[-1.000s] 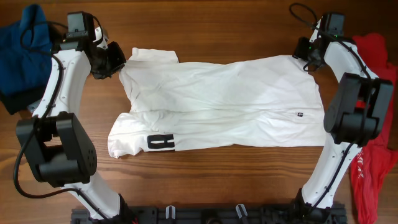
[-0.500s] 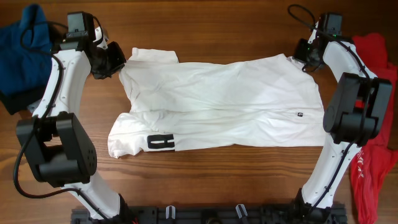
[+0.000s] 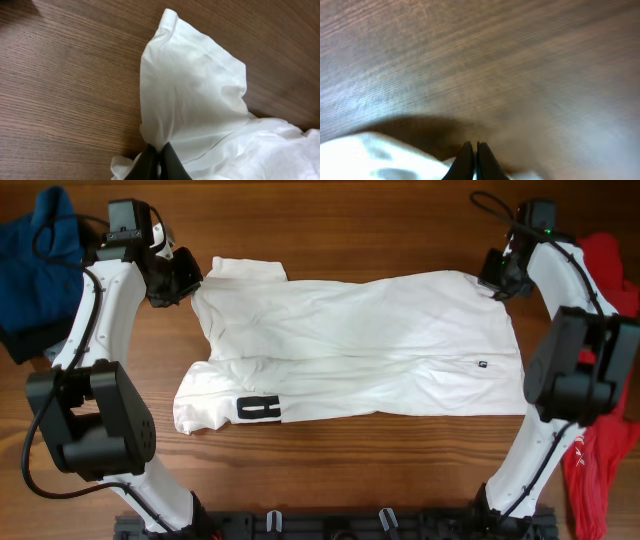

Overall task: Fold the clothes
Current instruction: 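Fold the upper half down over the lower half with both grippers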

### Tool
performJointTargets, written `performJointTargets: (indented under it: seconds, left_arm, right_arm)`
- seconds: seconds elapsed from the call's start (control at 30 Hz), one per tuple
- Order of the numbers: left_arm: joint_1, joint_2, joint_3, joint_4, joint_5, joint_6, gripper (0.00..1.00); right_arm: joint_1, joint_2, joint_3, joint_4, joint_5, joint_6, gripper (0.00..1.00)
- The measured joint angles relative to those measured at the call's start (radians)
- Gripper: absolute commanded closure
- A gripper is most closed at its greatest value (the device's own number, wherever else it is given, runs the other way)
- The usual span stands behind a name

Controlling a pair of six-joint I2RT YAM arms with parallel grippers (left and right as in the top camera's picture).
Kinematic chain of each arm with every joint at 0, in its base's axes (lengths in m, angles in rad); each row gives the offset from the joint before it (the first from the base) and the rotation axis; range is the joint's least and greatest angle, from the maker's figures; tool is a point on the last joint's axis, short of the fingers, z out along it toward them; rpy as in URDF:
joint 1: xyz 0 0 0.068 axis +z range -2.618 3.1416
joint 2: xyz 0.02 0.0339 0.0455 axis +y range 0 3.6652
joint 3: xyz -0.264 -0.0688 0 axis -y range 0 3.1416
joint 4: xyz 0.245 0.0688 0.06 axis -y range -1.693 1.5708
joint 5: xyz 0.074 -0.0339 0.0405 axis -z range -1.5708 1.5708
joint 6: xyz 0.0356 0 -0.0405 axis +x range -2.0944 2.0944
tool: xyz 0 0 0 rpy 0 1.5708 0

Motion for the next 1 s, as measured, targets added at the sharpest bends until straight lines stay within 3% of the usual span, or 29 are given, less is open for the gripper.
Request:
performJointTargets:
  seconds: [0.43, 0.7, 1.0]
  left_arm:
    - [0.000, -0.001, 0.000, -0.108, 0.000, 0.002, 0.96]
    - [0.000, -0.096, 0.000, -0.150, -0.005, 0.027, 0.96]
    - [0.000, -0.140, 0.001, -0.354, -0.104, 0.032, 0.96]
  right_arm:
    - [0.000, -0.255, 0.000, -0.330, 0.097, 0.025, 0.96]
    - [-0.008, -0.272, 0.000, -0.489, 0.096, 0.026, 0.96]
    - [-0.065, -0.272, 0.000, -0.592, 0.124, 0.033, 0.95]
